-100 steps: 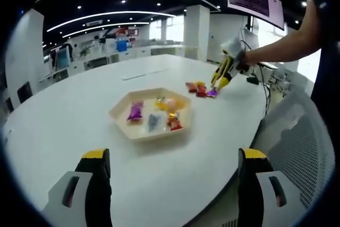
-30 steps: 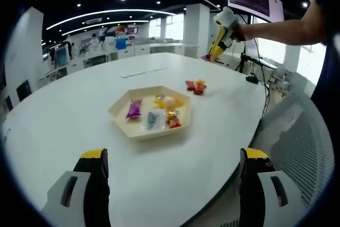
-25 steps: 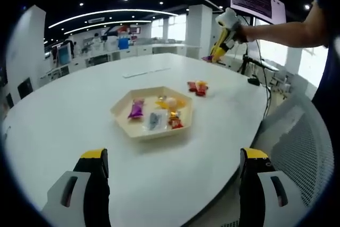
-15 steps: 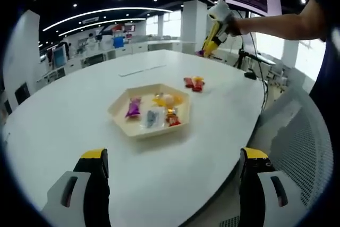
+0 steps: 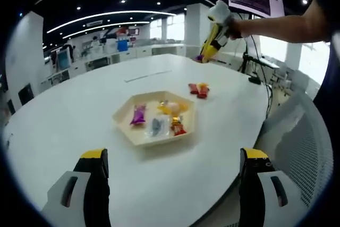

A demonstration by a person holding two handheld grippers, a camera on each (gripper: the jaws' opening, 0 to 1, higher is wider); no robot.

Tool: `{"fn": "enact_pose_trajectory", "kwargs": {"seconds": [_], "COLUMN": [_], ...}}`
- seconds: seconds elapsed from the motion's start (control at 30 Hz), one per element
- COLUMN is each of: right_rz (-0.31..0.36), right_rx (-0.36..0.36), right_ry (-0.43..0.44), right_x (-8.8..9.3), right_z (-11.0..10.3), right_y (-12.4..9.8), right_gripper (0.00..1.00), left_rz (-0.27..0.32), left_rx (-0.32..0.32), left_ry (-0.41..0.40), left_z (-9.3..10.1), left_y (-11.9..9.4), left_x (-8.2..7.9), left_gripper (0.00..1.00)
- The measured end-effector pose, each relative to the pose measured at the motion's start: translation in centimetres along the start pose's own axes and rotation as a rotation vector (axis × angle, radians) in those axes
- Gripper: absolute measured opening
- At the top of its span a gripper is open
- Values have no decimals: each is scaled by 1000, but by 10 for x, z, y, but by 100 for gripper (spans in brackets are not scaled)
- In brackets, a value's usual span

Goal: Place the target food into the container with the food tongs after gripping and lifting it, then release it inside without dropping or visibly crushing the food.

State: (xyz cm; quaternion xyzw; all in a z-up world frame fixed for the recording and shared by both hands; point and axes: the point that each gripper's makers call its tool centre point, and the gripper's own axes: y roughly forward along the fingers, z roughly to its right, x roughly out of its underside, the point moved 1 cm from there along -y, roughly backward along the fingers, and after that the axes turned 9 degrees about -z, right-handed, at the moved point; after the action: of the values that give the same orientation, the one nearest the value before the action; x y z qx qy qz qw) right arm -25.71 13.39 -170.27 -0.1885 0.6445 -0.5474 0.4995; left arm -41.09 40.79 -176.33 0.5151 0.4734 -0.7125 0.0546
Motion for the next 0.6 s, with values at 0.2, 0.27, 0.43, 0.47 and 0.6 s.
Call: {"fn": "enact_pose_trajectory", "kwargs": {"seconds": [0.2,0.27,0.43,0.47,0.6], "right_rz": [2,6,13,12,19], "right_rx": [-4,-5,-11,-12,-18], "right_ry": [-20,-23,-39,-40,-53], "right_x": [-14,-19,-32,-33,-45], "right_z": [-5,-5,-12,-12,-16], "right_y": [5,7,12,12,15], "right_gripper": [23,23,23,23,23], "left_rz": [13,18,25,24,28], "left_rx": [-12,-20,-27,-32,-42], "left_ry": [-17,-24,-36,-35,-33], "left_z": [-3,-5,-7,-8,-9], "left_y": [-1,-1,-2,-2,-3], "left_x": [1,1,1,1,0], "left_gripper": [99,99,99,99,99]}}
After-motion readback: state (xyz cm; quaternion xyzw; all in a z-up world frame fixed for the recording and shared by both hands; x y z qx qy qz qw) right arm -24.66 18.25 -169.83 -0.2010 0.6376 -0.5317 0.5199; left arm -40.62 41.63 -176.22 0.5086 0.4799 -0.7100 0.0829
